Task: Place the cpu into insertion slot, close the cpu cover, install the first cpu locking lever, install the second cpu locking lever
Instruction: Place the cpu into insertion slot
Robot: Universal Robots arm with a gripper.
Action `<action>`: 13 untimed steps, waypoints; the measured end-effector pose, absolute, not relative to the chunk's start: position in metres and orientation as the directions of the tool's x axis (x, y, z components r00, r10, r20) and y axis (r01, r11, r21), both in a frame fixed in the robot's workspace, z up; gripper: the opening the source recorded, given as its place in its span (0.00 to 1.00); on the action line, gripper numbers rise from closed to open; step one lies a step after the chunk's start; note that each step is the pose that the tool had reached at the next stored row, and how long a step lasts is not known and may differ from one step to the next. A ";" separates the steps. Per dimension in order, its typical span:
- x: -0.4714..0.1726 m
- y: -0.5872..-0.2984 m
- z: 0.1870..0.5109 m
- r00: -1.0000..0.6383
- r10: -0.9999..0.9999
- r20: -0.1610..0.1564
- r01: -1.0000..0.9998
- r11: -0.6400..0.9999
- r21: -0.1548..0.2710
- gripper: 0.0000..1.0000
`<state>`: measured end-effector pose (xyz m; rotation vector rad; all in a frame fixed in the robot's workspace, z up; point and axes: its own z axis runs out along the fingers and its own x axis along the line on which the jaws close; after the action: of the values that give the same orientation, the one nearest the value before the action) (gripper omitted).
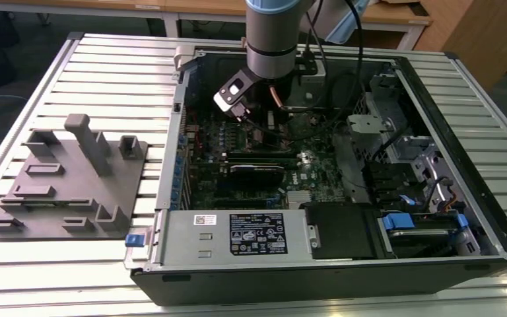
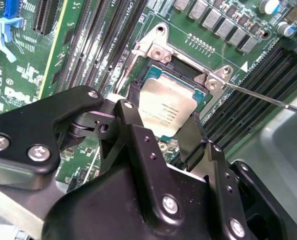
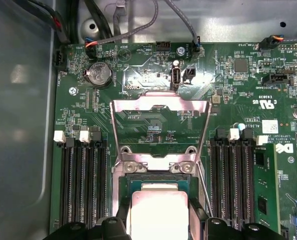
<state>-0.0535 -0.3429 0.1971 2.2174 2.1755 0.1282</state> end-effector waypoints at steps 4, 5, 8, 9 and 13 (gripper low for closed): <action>-0.053 -0.343 0.199 0.017 0.999 0.036 0.997 -0.020 0.081 0.54; -0.053 -0.343 0.199 0.018 0.999 0.036 0.997 -0.020 0.081 0.54; -0.053 -0.343 0.199 0.018 0.999 0.036 0.997 -0.020 0.081 0.54; -0.053 -0.343 0.199 0.017 0.999 0.036 0.997 -0.020 0.081 0.54; -0.053 -0.343 0.199 0.018 0.999 0.036 0.997 -0.020 0.081 0.54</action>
<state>-0.0534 -0.3429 0.1989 2.2173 2.1756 0.1284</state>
